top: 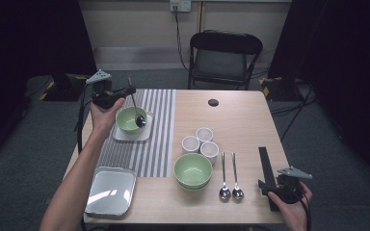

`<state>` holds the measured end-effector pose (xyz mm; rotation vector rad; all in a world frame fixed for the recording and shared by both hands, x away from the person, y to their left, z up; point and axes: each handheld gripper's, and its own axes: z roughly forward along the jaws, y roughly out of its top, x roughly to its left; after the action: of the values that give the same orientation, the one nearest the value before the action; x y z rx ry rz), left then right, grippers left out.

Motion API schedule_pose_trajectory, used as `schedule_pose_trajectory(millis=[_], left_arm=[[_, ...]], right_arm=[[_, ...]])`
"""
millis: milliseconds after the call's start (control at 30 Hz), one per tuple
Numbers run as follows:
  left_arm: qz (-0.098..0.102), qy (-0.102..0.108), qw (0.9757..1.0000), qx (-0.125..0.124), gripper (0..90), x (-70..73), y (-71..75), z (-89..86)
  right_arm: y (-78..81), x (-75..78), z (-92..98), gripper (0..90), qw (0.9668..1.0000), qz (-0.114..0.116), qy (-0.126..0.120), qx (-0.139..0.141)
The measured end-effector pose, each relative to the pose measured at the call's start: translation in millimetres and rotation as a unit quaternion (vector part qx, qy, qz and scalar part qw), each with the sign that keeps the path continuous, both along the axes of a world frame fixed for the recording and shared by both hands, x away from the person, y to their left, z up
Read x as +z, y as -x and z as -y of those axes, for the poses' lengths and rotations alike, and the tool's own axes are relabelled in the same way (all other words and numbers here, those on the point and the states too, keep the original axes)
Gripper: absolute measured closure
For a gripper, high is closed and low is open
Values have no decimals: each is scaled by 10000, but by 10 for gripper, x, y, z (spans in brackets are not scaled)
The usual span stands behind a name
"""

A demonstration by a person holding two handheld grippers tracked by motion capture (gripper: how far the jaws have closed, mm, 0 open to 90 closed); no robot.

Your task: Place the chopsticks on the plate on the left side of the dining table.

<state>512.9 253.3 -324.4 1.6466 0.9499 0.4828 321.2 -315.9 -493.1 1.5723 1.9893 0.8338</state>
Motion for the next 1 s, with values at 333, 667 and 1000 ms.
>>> schedule_pose_trajectory(millis=[333, 667, 1000], left_arm=[[-96, 214, 9993, 277, 898, -87, -112, -153], [-191, 200, 9985, 468, 898, -182, -251, -303], [-361, 211, 9962, 769, 897, -306, -400, -394]], right_arm=[[7, -61, 11, 138, 9997, 220, 77, 26], [8, -63, 11, 136, 9997, 229, 69, 27], [-11, -63, 3, 138, 9997, 224, 64, 29]])
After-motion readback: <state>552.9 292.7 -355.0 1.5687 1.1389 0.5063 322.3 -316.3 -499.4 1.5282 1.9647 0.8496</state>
